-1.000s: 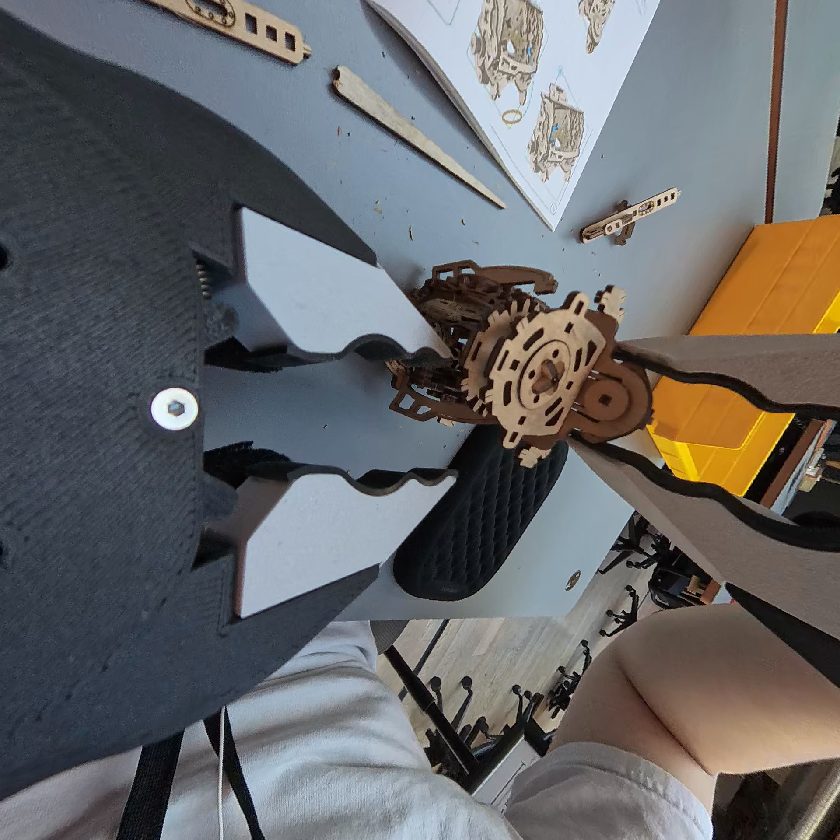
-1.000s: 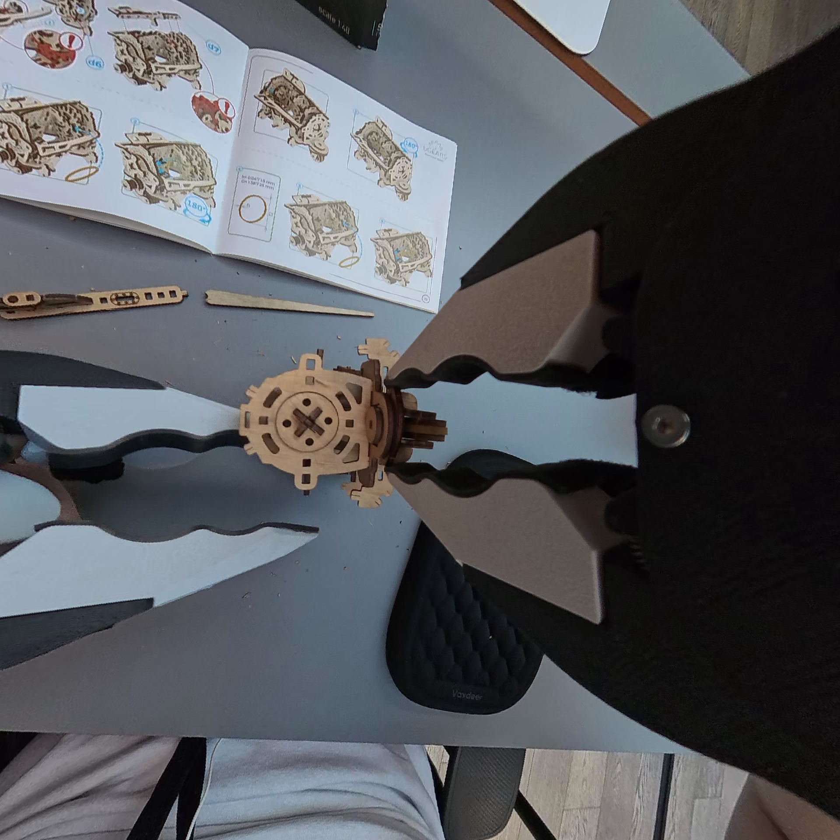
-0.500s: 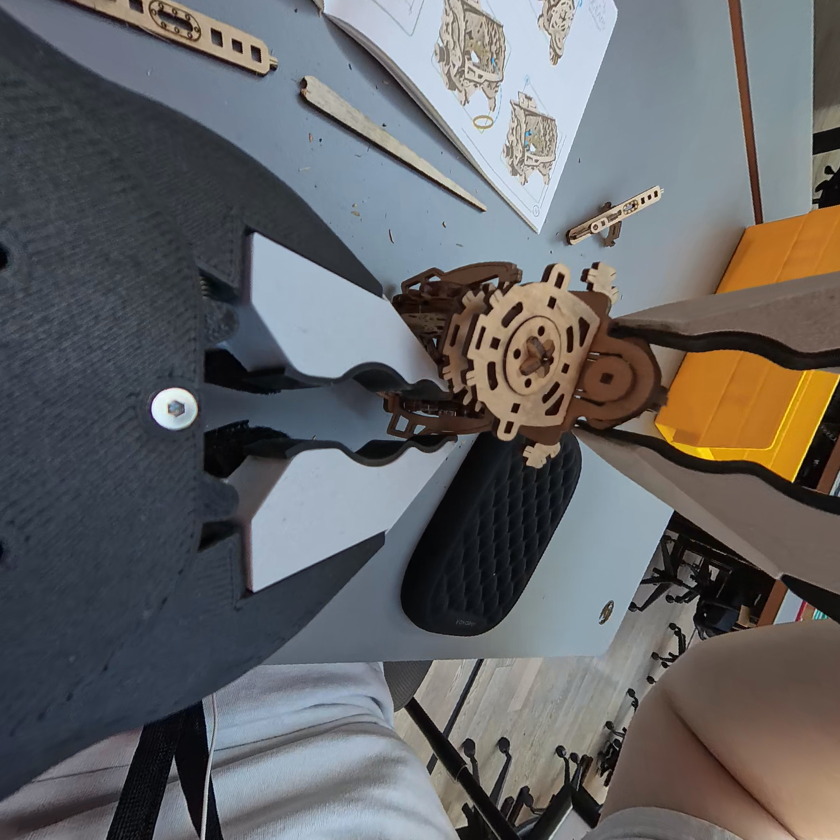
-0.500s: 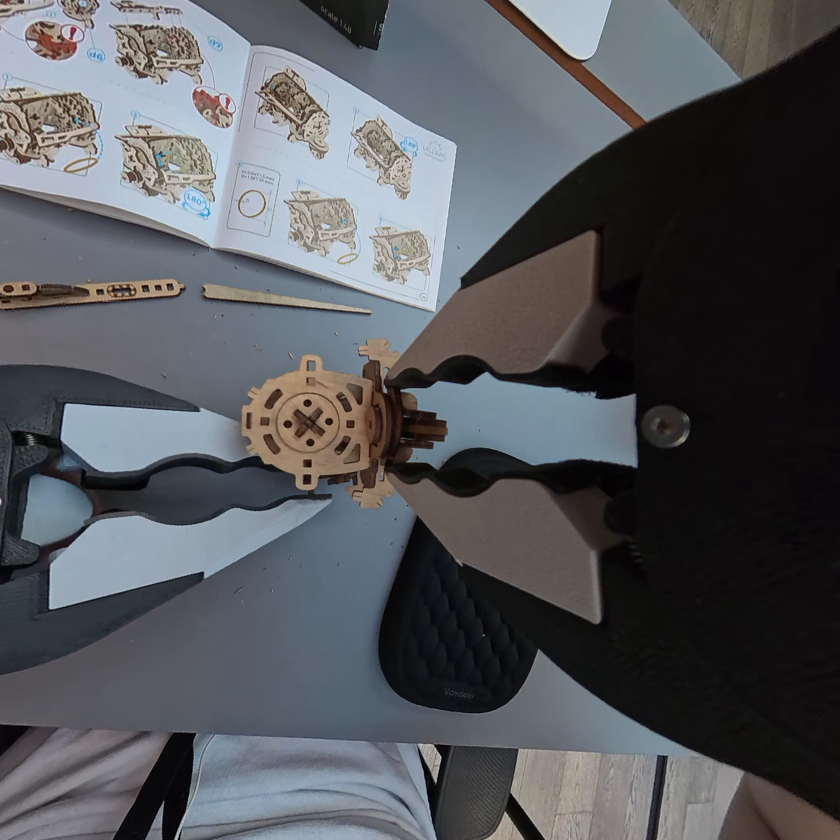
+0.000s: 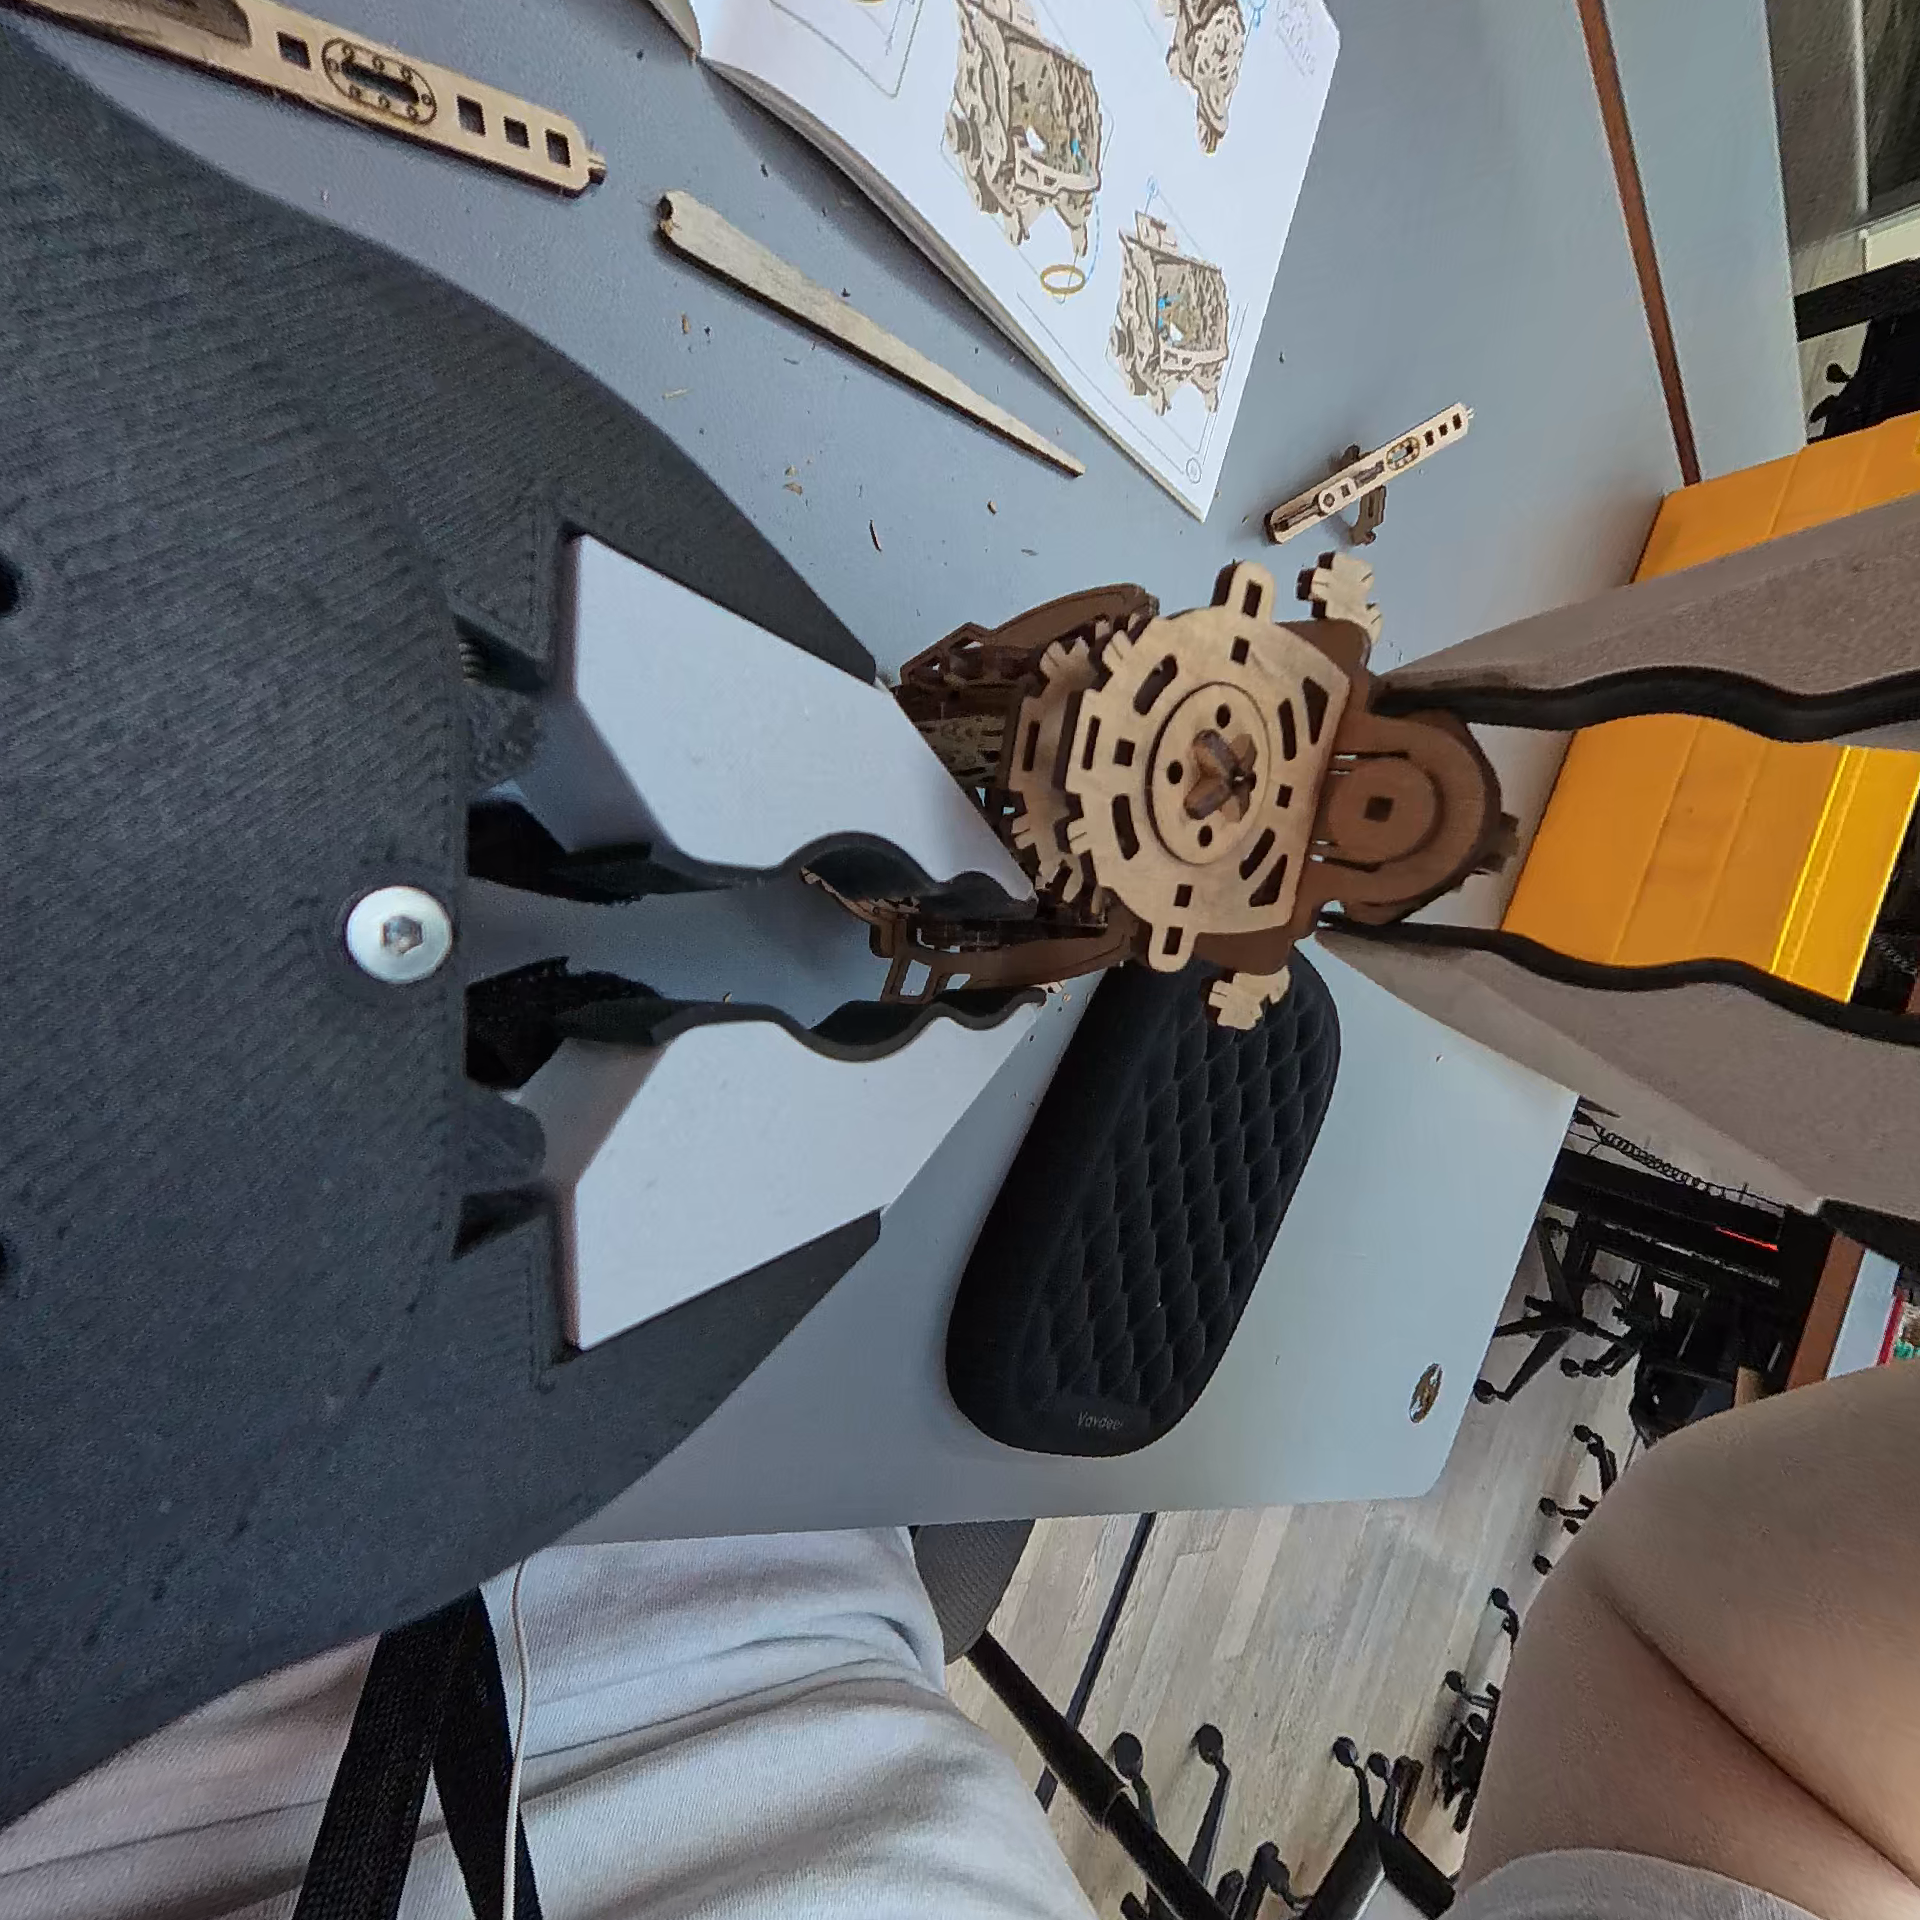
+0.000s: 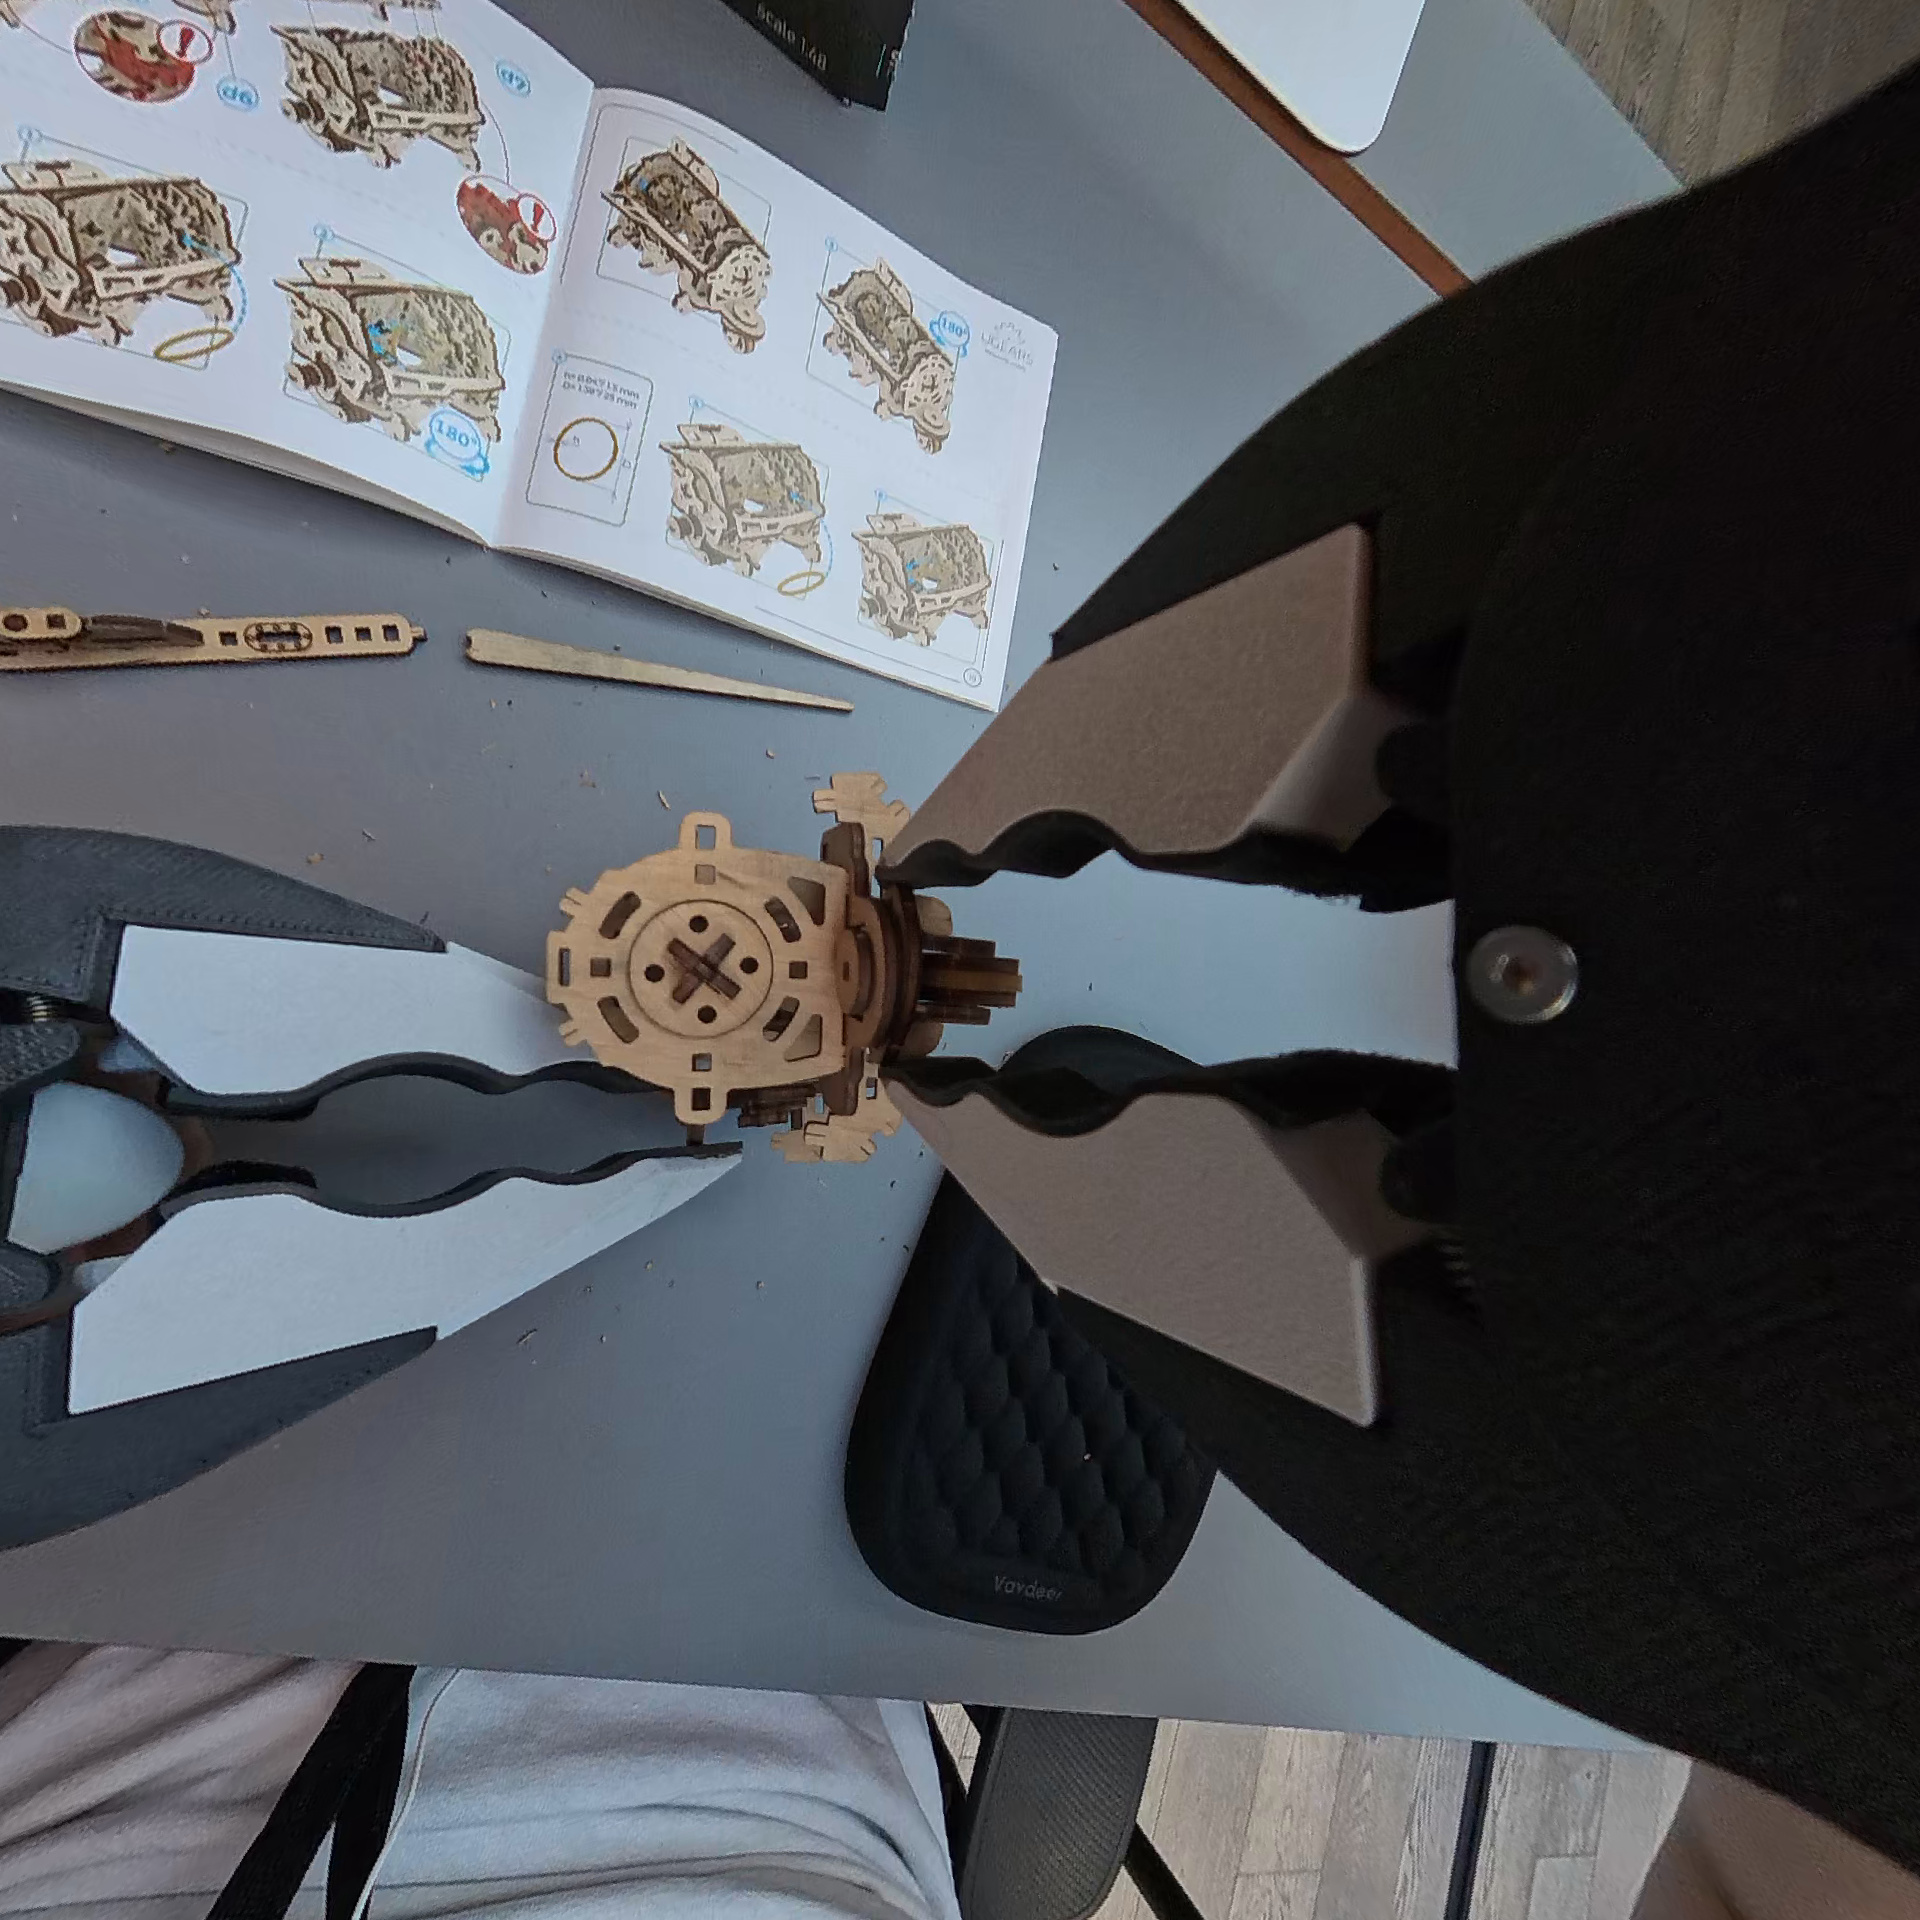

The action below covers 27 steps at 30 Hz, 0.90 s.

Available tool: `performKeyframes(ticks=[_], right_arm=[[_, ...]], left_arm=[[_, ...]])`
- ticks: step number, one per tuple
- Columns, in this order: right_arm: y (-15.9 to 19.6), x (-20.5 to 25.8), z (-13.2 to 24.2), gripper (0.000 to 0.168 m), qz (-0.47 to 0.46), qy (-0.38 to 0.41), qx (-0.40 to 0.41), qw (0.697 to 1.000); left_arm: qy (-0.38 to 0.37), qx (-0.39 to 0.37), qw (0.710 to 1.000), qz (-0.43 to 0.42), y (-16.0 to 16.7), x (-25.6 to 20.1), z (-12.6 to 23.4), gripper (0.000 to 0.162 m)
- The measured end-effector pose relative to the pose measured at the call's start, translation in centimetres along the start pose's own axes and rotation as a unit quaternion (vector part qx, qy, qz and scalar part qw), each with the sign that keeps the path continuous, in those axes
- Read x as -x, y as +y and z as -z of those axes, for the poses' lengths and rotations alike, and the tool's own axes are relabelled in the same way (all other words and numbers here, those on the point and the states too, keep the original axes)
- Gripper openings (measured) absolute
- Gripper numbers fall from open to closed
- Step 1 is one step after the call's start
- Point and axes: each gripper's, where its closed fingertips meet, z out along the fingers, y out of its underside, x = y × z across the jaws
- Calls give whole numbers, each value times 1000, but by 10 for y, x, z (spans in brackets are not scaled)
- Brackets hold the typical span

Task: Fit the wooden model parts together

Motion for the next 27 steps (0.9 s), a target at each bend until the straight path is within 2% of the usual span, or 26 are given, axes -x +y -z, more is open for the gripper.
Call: performKeyframes(ticks=[16,27], right_arm=[[2,3,0,33,16,13,4,1000],[3,7,1,33,14,6,12,1000]], left_arm=[[-3,-2,1000,-9,-1,1,1,10],[-14,5,999,-45,1,-1,0,10]])
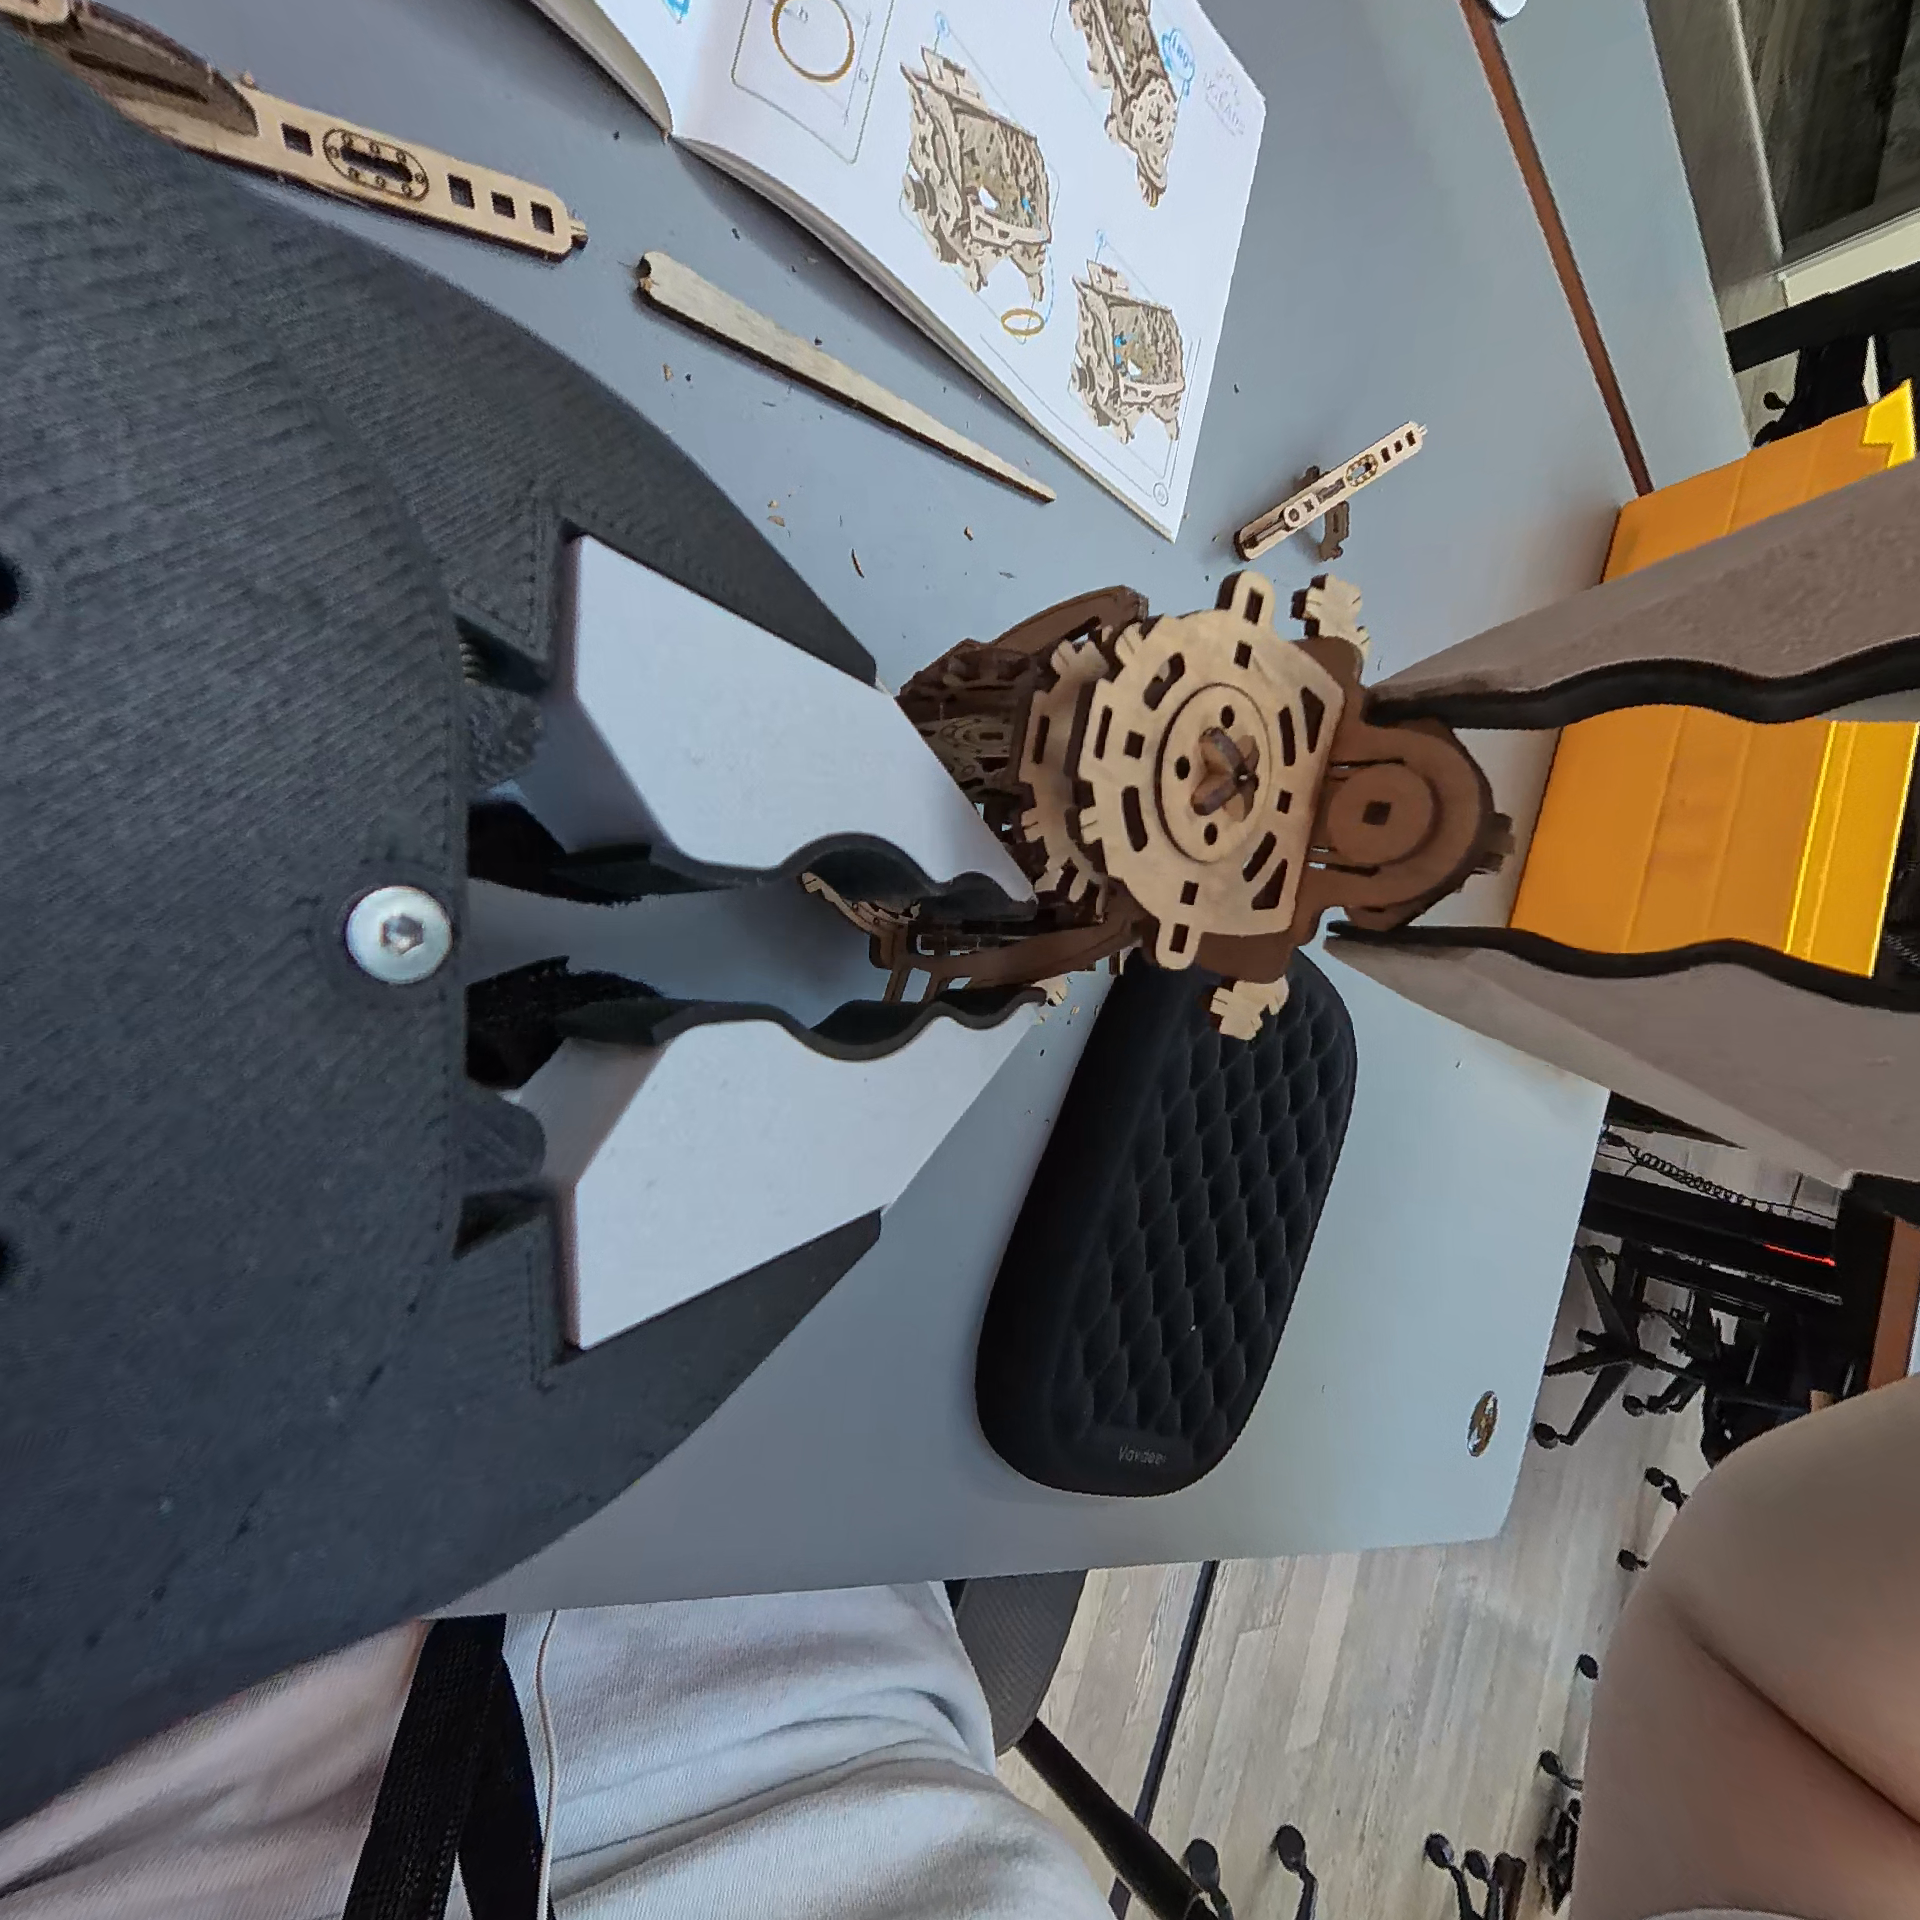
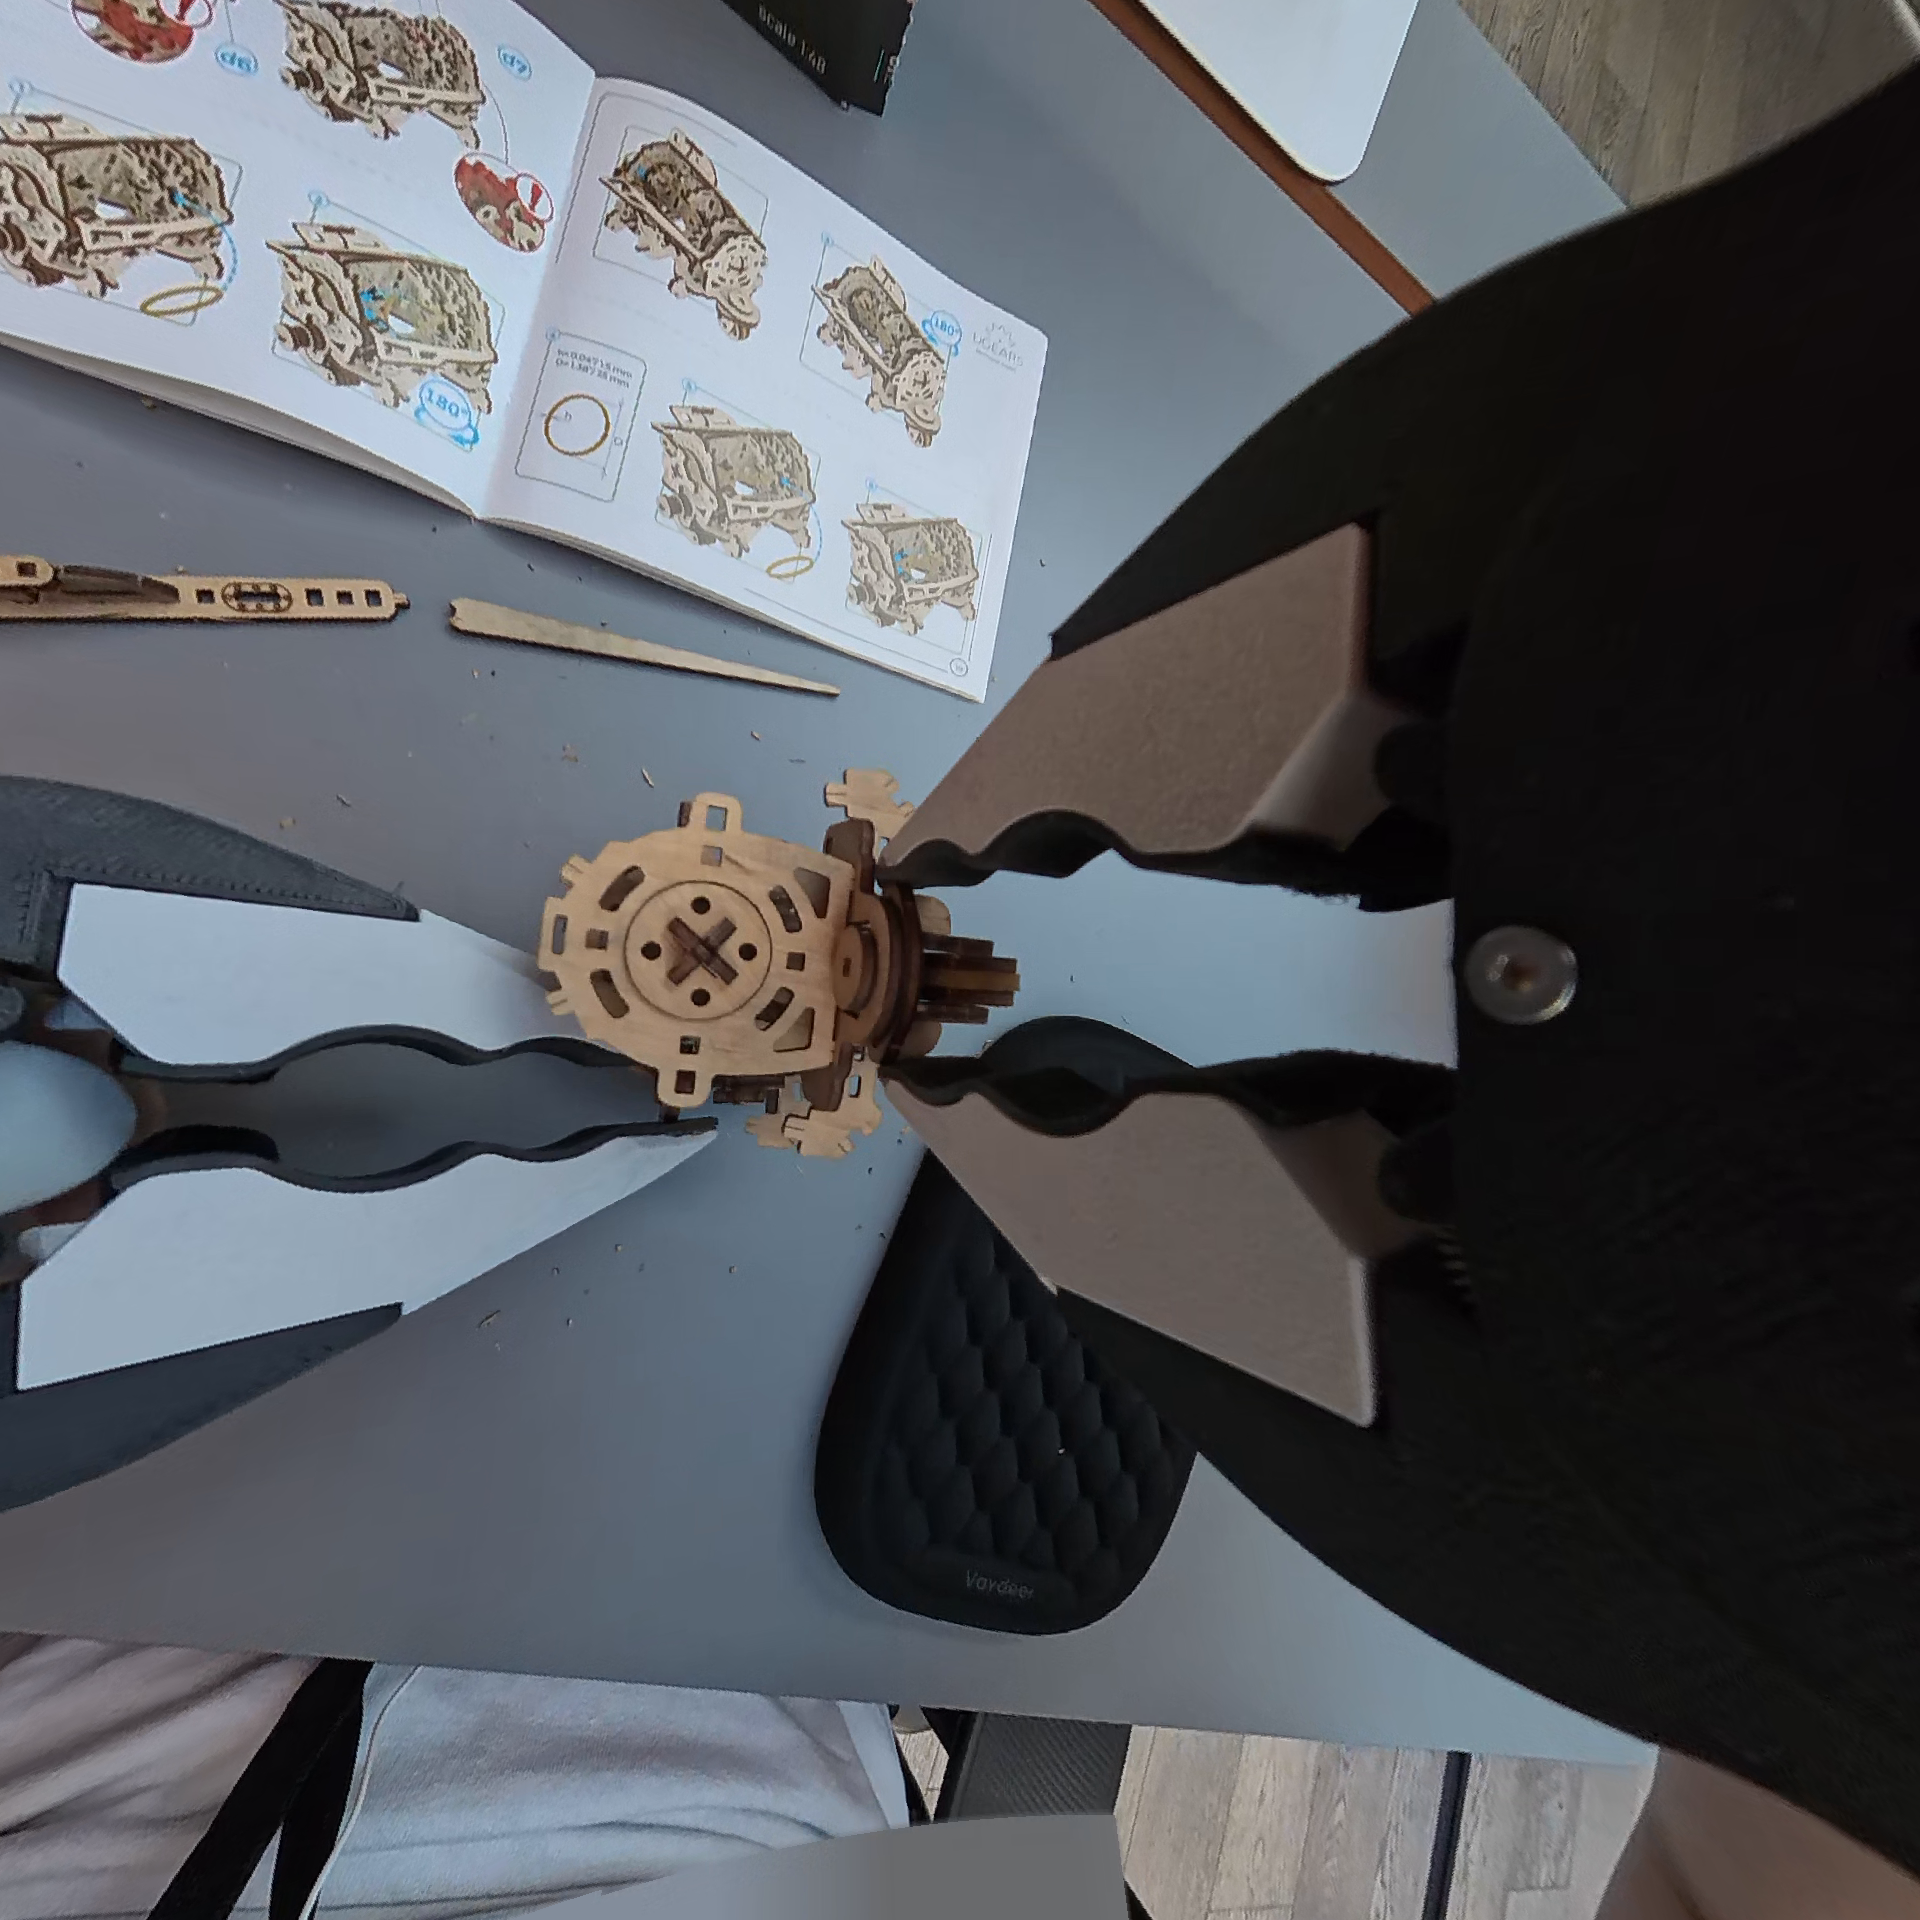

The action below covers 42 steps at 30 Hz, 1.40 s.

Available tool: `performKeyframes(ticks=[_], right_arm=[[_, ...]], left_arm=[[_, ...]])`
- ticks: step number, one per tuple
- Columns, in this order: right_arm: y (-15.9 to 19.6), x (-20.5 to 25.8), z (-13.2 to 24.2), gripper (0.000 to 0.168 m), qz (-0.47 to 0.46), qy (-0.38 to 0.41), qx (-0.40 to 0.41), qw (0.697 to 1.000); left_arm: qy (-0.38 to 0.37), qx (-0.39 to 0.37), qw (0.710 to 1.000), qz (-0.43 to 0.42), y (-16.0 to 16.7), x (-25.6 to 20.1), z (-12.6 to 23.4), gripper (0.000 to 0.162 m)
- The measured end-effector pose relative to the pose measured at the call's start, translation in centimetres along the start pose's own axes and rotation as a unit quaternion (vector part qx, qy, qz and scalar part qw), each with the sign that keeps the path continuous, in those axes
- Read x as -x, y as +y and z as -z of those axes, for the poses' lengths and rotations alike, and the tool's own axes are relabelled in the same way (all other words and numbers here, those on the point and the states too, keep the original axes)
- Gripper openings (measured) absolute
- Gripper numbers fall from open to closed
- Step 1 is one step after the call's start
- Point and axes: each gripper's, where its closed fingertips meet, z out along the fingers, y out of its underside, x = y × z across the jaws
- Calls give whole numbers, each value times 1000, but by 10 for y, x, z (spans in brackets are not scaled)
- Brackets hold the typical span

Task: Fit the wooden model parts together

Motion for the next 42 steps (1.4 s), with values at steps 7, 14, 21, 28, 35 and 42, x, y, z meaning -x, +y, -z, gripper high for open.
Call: performKeyframes(ticks=[7,14,21,28,35,42], right_arm=[[0,3,1,32,9,-3,7,1000],[-1,2,1,32,1,-6,15,1000],[-3,3,0,32,1,-1,20,1000],[-4,3,1,32,-7,-4,20,1000],[-4,4,0,32,-11,-3,18,1000],[-3,5,1,32,-5,-1,21,1000]], left_arm=[[1,1,1000,-4,0,-1,0,10],[0,3,1000,-13,1,-3,0,10],[-2,5,999,-31,1,-5,-1,11],[-4,5,999,-38,2,-5,-1,11],[-5,6,999,-47,2,-7,-1,11],[-7,-4,999,-41,-1,-5,1,11]])
